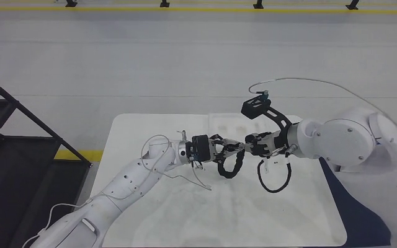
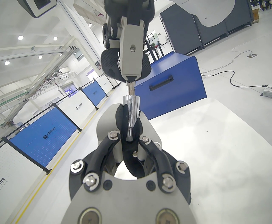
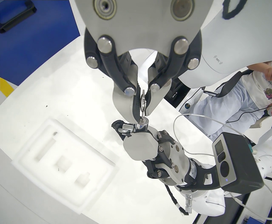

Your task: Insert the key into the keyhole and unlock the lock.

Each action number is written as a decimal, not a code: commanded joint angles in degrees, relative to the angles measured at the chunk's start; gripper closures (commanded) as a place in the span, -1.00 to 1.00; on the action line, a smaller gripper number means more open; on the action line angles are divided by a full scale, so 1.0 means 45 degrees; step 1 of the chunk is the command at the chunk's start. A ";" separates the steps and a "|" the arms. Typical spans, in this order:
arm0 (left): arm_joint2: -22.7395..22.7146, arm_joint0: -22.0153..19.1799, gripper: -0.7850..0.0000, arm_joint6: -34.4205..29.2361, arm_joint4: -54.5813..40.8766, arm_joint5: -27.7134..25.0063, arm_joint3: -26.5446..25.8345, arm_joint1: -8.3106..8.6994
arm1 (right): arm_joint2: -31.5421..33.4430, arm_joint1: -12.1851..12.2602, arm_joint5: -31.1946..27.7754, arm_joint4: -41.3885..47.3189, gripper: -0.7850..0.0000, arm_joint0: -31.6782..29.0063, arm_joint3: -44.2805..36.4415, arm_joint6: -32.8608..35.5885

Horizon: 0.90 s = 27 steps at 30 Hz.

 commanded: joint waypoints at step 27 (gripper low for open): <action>-0.1153 -0.0110 1.00 -0.4934 -0.3604 -0.5892 -0.0770 0.0240 | 0.1199 0.0467 -0.8271 0.0471 -1.00 -0.0913 0.0514 -0.0295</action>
